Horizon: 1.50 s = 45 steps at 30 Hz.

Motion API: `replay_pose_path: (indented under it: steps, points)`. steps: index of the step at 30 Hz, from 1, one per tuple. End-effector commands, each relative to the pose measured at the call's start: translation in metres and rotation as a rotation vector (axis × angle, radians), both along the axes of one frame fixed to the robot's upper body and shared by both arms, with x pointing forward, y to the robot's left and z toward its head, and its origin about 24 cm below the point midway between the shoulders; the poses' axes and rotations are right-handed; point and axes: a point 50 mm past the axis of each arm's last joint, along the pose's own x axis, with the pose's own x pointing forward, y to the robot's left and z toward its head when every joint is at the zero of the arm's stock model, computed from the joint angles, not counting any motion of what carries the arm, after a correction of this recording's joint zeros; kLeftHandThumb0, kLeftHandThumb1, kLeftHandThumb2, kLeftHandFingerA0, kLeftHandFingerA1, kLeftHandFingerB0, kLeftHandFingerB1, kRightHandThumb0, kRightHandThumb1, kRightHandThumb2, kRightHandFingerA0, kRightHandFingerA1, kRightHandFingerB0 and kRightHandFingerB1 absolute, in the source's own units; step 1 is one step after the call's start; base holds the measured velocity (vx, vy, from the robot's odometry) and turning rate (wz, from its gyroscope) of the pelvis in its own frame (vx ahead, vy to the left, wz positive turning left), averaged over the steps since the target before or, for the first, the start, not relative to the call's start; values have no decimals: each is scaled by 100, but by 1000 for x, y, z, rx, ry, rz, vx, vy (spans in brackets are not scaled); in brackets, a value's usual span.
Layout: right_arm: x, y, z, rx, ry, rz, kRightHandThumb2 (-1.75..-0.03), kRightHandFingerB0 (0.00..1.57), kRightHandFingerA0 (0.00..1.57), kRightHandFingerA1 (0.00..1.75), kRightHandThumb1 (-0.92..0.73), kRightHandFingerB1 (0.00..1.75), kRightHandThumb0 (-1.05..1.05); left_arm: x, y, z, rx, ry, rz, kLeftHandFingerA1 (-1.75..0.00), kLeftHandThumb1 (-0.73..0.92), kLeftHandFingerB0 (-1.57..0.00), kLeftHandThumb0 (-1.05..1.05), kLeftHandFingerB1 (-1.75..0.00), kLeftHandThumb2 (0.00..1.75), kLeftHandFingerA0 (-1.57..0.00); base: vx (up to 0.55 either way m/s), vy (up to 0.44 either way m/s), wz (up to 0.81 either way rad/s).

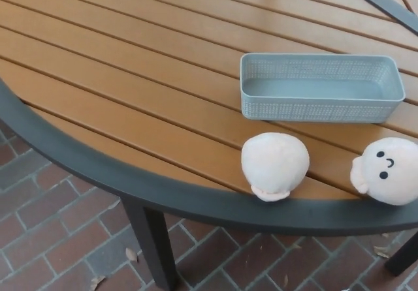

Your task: The robot walks towards a desk kept outside and uses its right hand to pick up two emotional support dumplings one after the other and puts it in a container kept in front of it on the desk

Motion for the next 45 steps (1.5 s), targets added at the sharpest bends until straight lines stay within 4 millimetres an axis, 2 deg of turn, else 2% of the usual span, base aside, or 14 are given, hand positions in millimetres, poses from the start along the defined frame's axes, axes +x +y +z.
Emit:
replay_pose_path:
  steps: [1,5,6,9,10,14,16,24,29,33,34,39,40,45]
  points:
    - [11,-16,25,-90,-175,-162,-60,40,72,43,-68,34,-12,-3,6,5,34,-7,-15,-120,-18,-131,-19,-119,80,-128,-10,-199,13]
    - [15,-21,37,-155,-220,-192,-60,35,69,42,-68,33,-15,-5,7,5,39,1,-12,-120,-17,-130,-20,-118,81,-128,-57,-263,0]
    - [21,-29,51,-199,-223,-143,-57,1,23,31,-59,23,-54,-5,7,6,38,-4,-15,-121,-17,-132,-21,-119,80,-130,-73,-384,6]
    - [30,-38,74,-266,-222,-72,-57,1,23,31,-59,23,-54,-5,7,6,38,-11,-20,-121,-17,-132,-21,-119,80,-130,15,-417,-2]
    - [40,-42,103,-287,-230,2,-87,0,0,7,-48,11,-78,-5,8,7,39,-16,-18,-120,-17,-131,-20,-118,81,-129,21,-269,-10]
    - [45,-39,118,-290,-225,37,-87,0,0,7,-48,11,-78,-4,8,7,40,-18,-17,-120,-17,-131,-20,-118,81,-129,51,-130,1]
    - [52,-30,162,-362,-318,76,-86,0,0,0,-52,0,-86,-7,9,7,36,-10,-4,-121,-19,-131,-20,-119,80,-129,0,0,0]
    - [53,-23,170,-349,-346,69,-88,0,0,0,-51,3,-86,-6,10,8,37,-16,-4,-121,-18,-132,-20,-119,80,-130,27,59,4]
    - [29,-24,124,-253,-271,-22,-61,16,15,33,-54,31,-31,-2,8,7,36,-9,2,-118,-12,-123,-18,-116,85,-124,64,140,15]
    - [25,-20,116,-231,-334,-109,-89,14,37,57,-43,48,-10,2,6,6,38,-17,-9,-121,-14,-130,-19,-119,84,-129,24,44,9]
    - [28,-18,112,-231,-338,-114,-57,30,48,36,-58,31,-15,2,7,7,35,-14,9,-143,-23,-112,-95,-123,151,-127,0,0,0]
    - [33,-14,112,-229,-339,-88,-86,16,34,55,-41,48,-14,2,8,6,32,-4,26,-148,-13,-93,-90,-124,149,-110,-6,-36,-1]
    - [33,-13,111,-231,-335,-84,-56,29,45,36,-55,31,-18,3,8,6,31,-10,32,-144,-15,-104,-86,-127,153,-116,0,0,0]
    - [41,-6,121,-230,-364,-39,-55,27,42,35,-49,30,-29,4,7,7,41,-17,22,-139,-23,-113,-90,-122,159,-128,0,0,0]
